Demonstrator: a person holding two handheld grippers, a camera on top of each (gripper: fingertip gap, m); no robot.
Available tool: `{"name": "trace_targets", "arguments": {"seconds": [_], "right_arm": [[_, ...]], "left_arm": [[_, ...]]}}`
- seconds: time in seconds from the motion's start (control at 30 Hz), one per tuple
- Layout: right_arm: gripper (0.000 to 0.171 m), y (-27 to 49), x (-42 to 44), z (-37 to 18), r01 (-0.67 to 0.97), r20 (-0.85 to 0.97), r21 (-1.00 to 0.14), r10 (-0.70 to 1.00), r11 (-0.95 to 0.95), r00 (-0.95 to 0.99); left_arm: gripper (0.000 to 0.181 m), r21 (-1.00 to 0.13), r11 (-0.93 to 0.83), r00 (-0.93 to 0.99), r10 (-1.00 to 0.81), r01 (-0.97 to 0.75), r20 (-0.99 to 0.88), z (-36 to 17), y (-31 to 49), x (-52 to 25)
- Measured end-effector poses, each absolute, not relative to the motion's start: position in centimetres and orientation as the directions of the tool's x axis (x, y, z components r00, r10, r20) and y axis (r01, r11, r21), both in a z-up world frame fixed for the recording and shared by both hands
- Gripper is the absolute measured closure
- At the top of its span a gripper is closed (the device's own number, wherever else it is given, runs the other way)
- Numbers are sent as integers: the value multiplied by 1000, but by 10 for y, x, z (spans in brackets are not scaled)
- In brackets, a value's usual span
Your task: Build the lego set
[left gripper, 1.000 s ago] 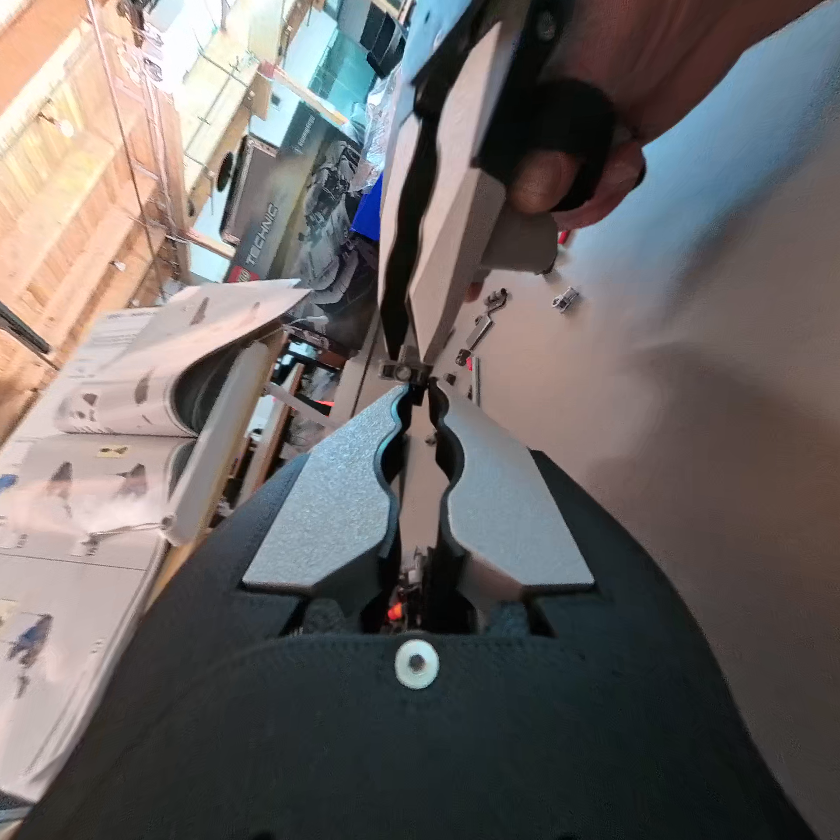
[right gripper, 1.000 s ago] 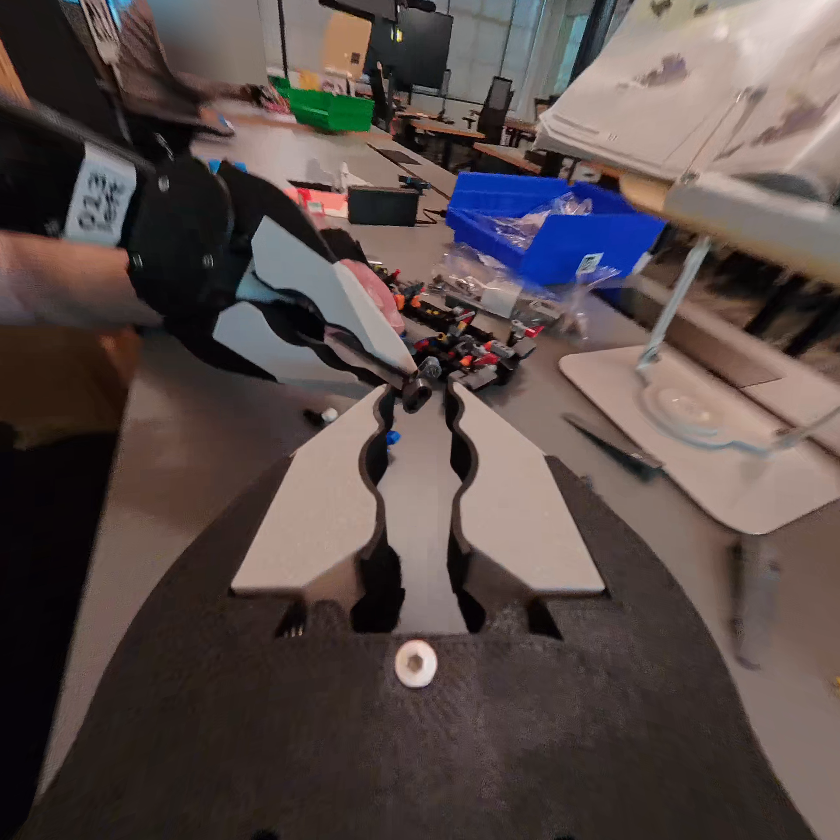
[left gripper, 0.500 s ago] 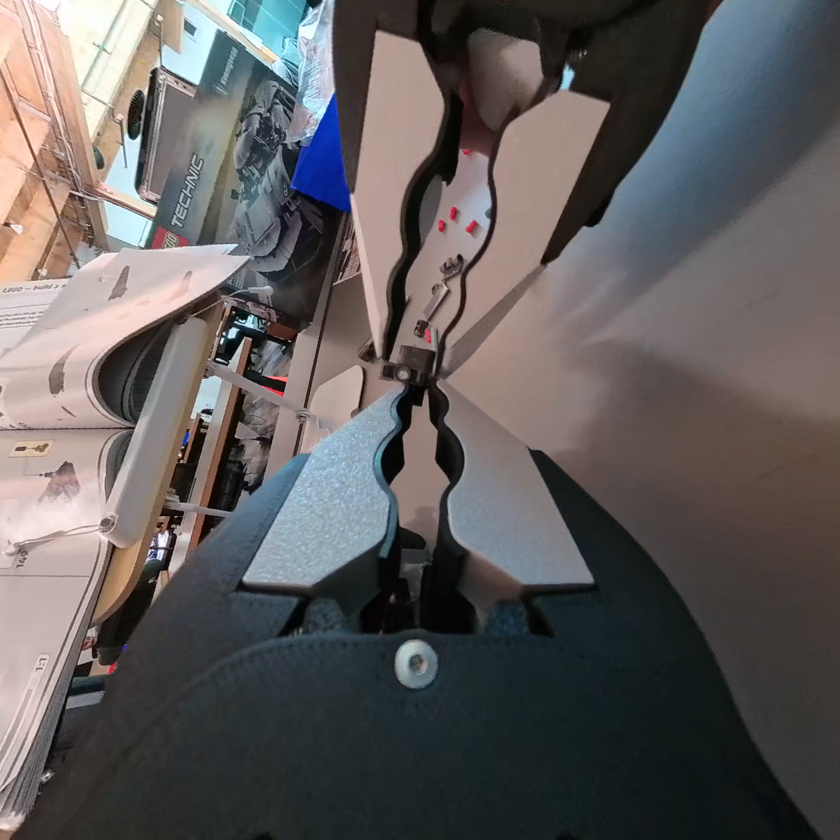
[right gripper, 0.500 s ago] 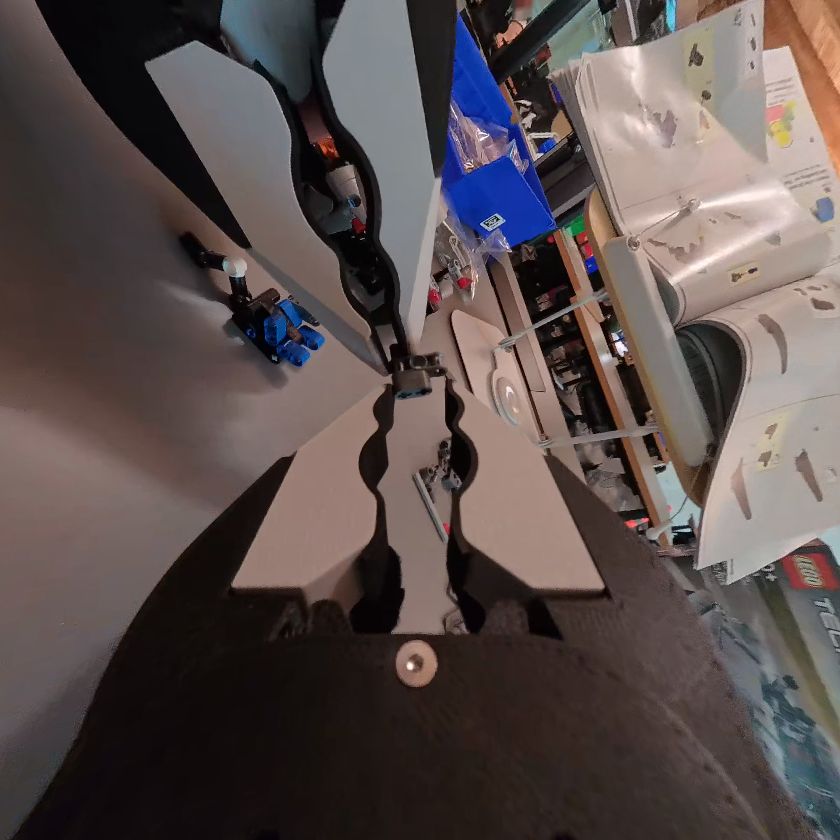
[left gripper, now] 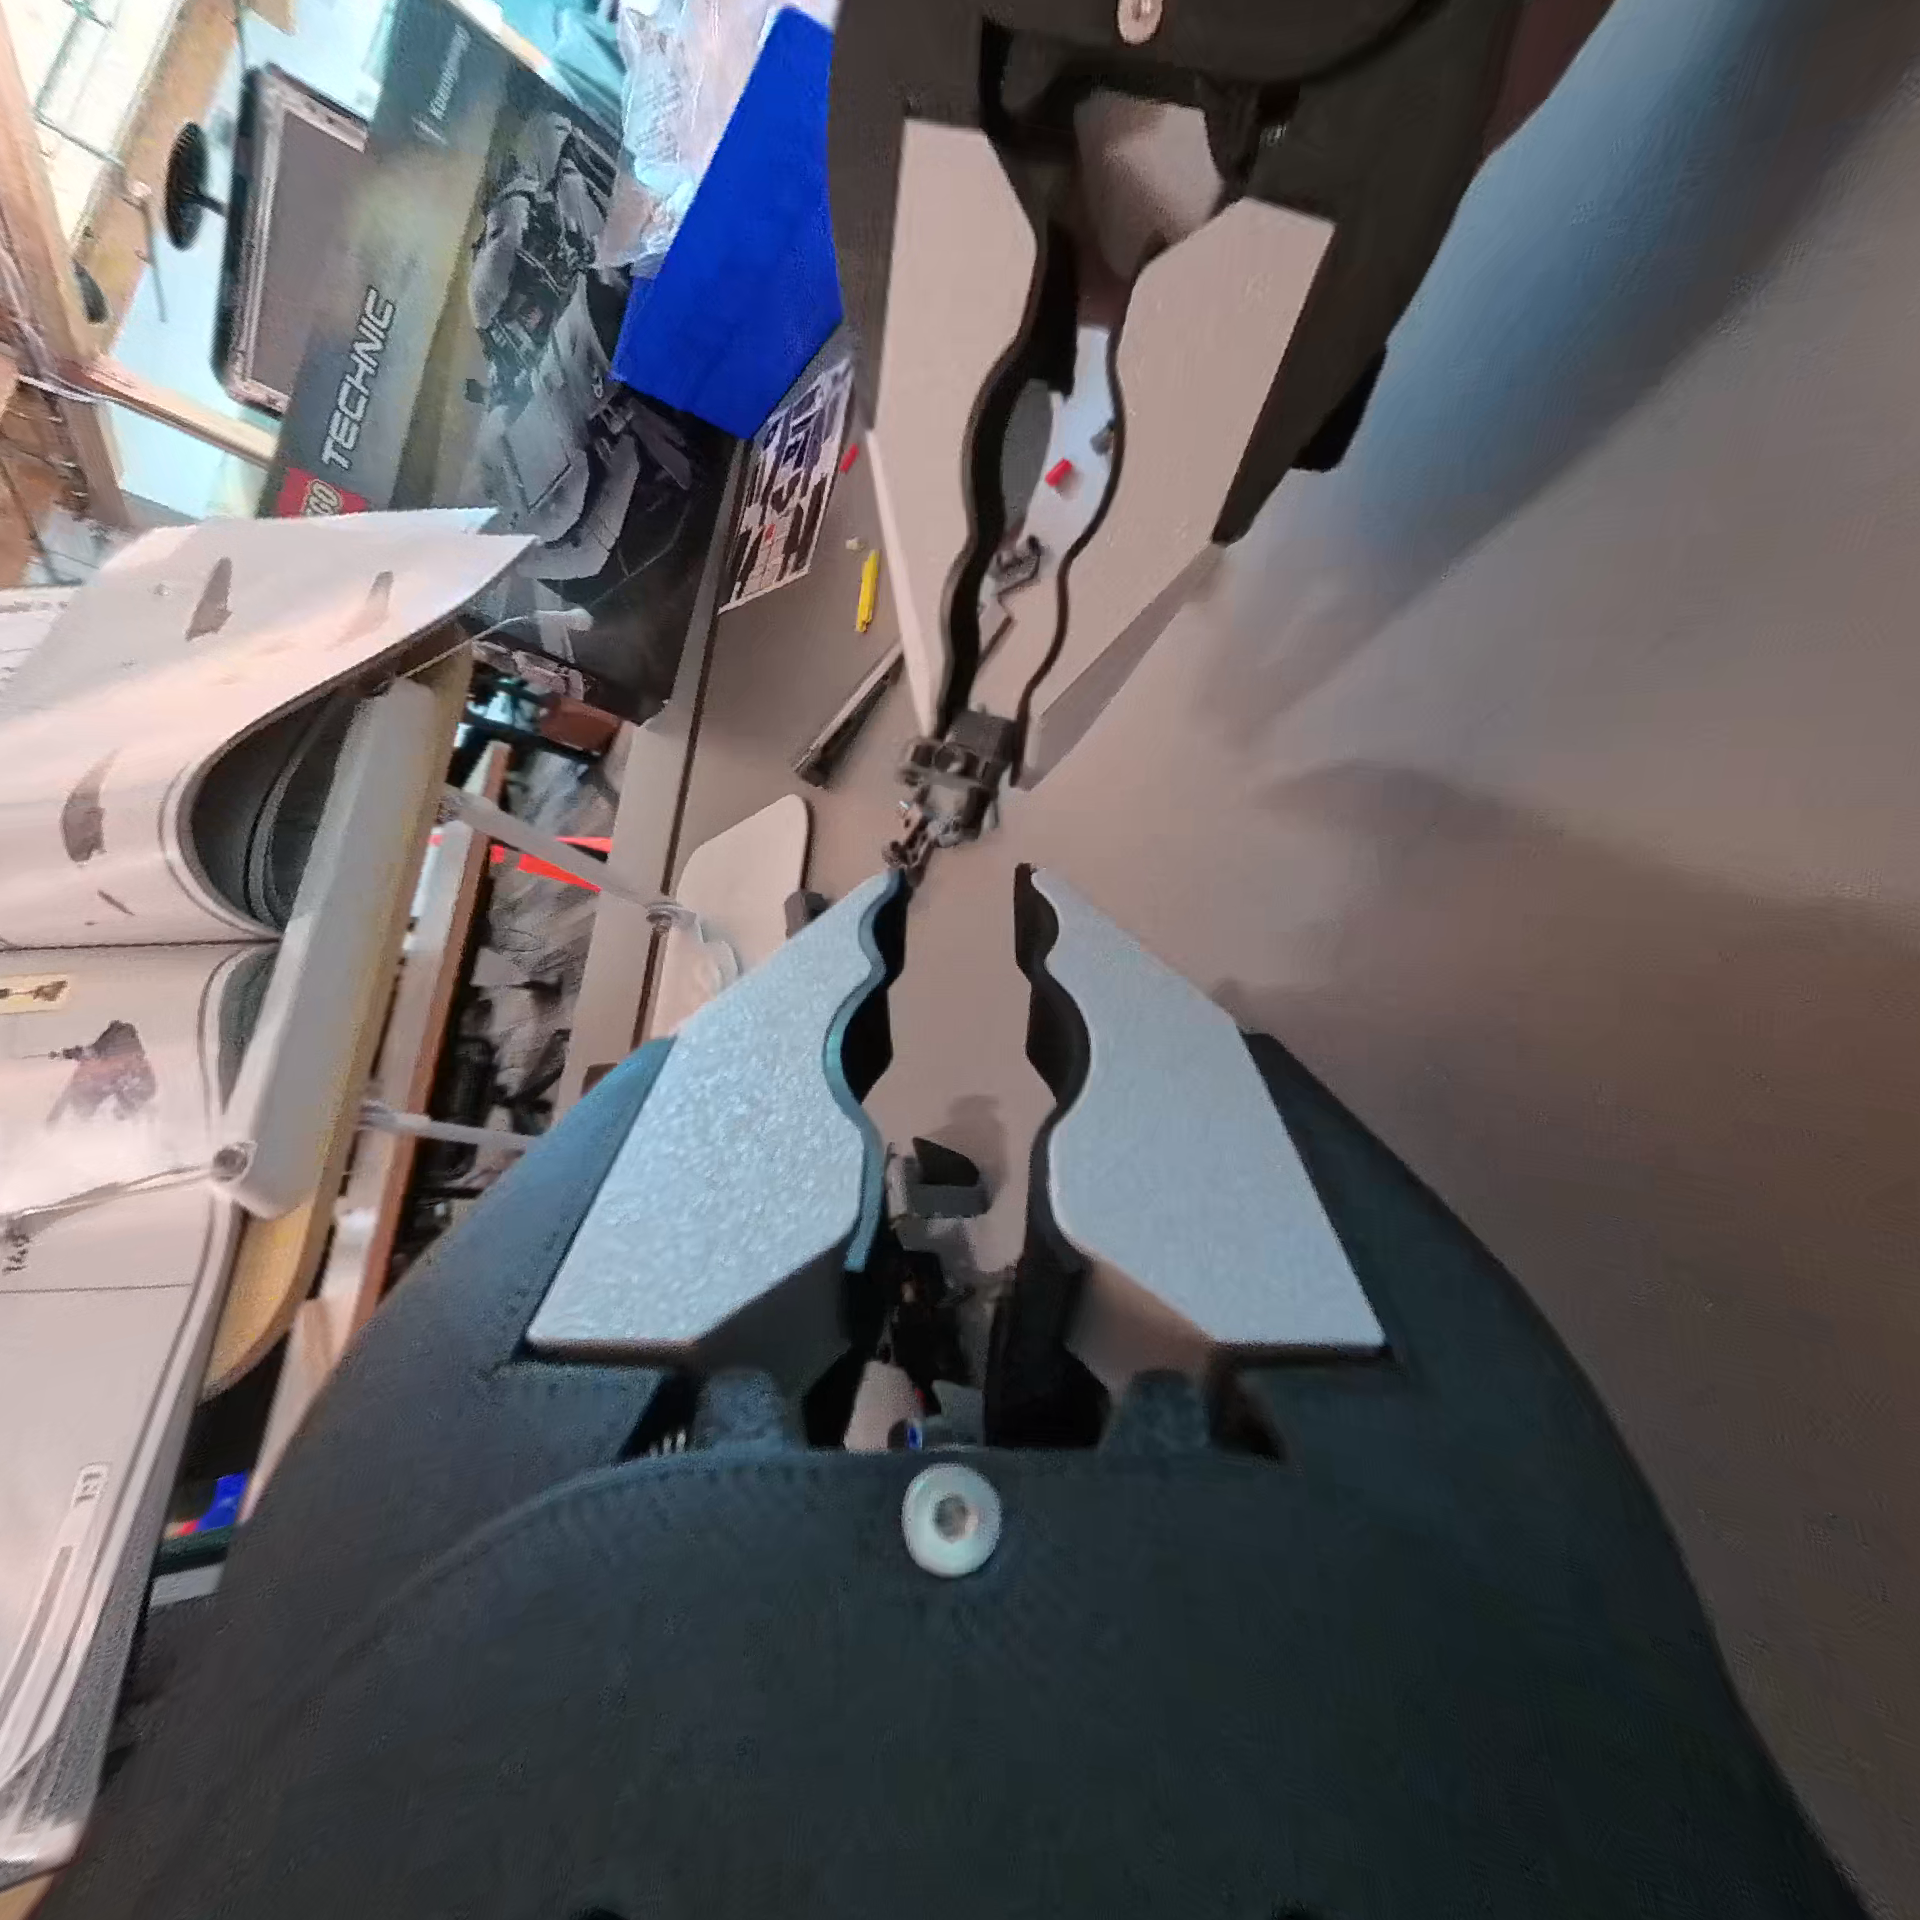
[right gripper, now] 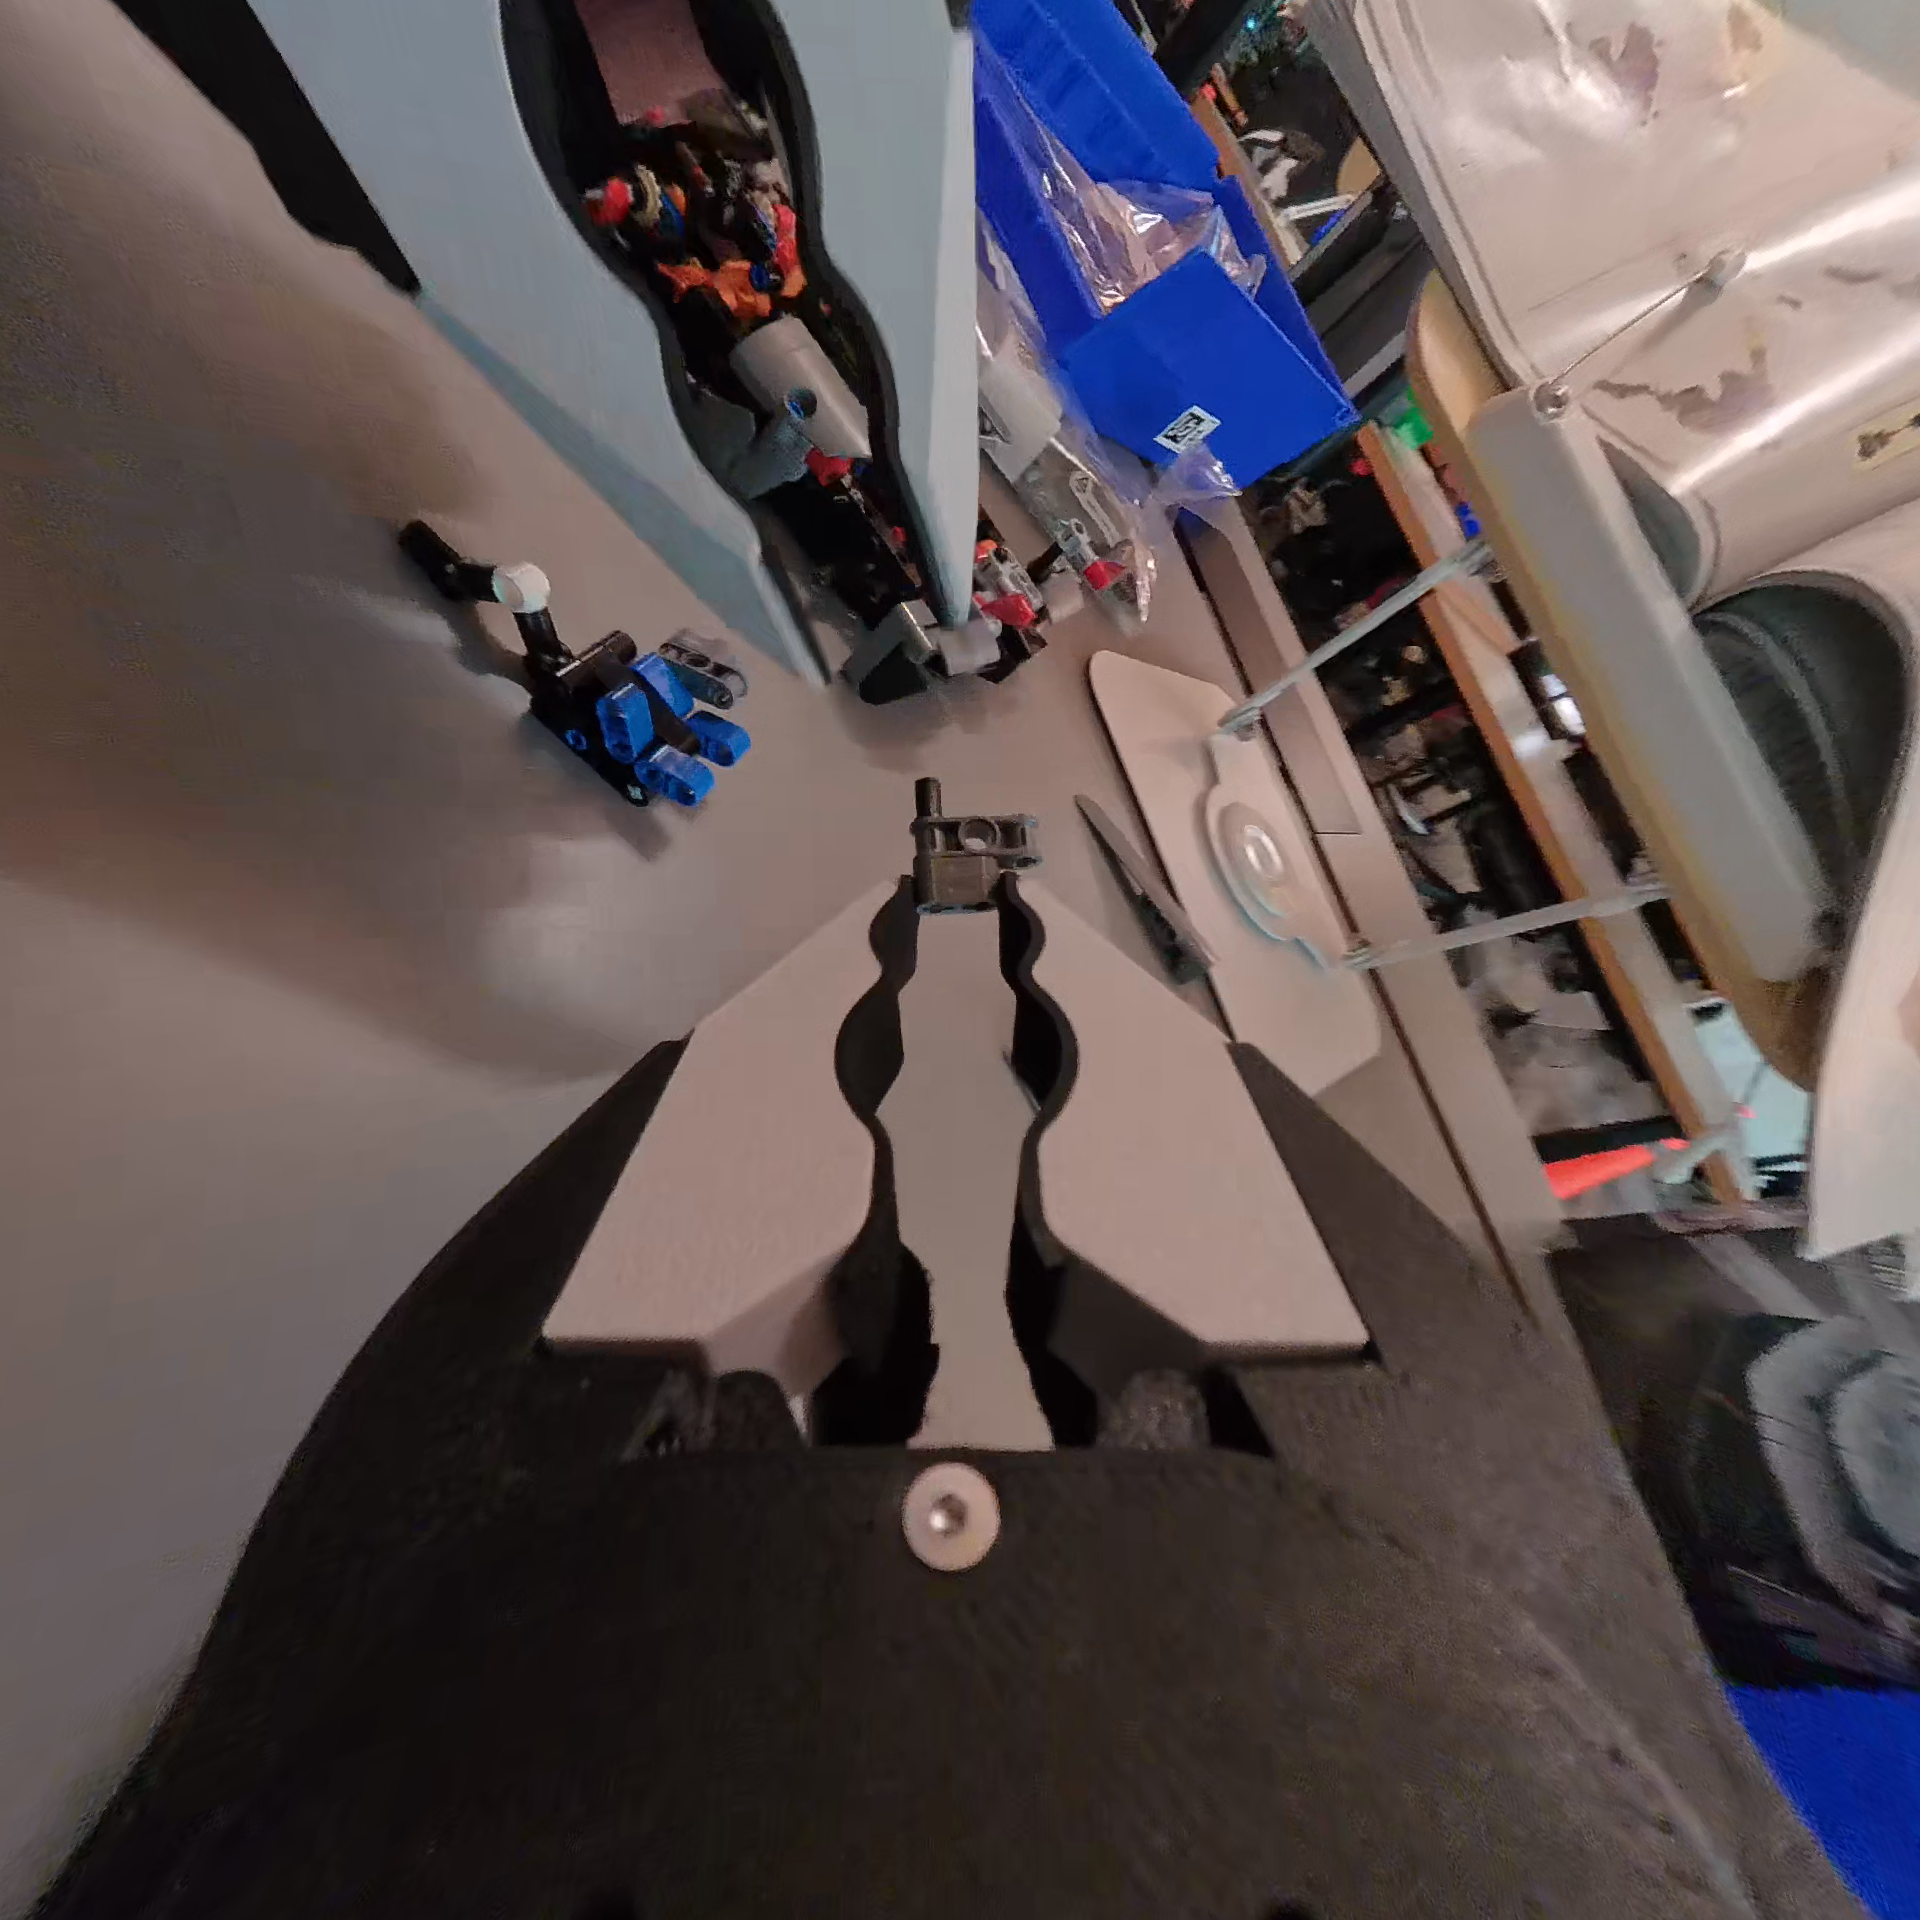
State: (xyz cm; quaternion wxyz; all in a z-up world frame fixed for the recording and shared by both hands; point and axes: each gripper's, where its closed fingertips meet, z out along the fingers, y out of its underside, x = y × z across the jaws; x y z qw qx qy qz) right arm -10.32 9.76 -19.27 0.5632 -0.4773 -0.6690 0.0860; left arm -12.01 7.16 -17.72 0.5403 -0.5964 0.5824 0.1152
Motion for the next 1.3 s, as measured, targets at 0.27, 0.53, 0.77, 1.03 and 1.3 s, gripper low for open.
{"name": "trace_targets", "arguments": {"seconds": [0.27, 0.53, 0.77, 1.03, 1.3], "right_arm": [[158, 97, -105, -203, 530, 621, -680, 782, 506, 50], [158, 95, -105, -209, 535, 622, -668, 783, 518, 18], [158, 93, -106, -211, 536, 618, -665, 786, 520, 3], [158, 97, -110, -215, 552, 613, -658, 790, 512, -1], [158, 102, -110, -220, 567, 602, -660, 799, 493, 5]], "left_arm": [[167, -497, 210, 288, -604, -842, -743, -177, 71, -155], [170, -437, 155, 219, -691, -886, -689, -209, 67, -164], [164, -434, 116, 216, -736, -893, -642, -223, 65, -167], [155, -398, 111, 183, -755, -911, -630, -233, 61, -170], [150, -376, 140, 144, -760, -916, -634, -237, 53, -162]]}}
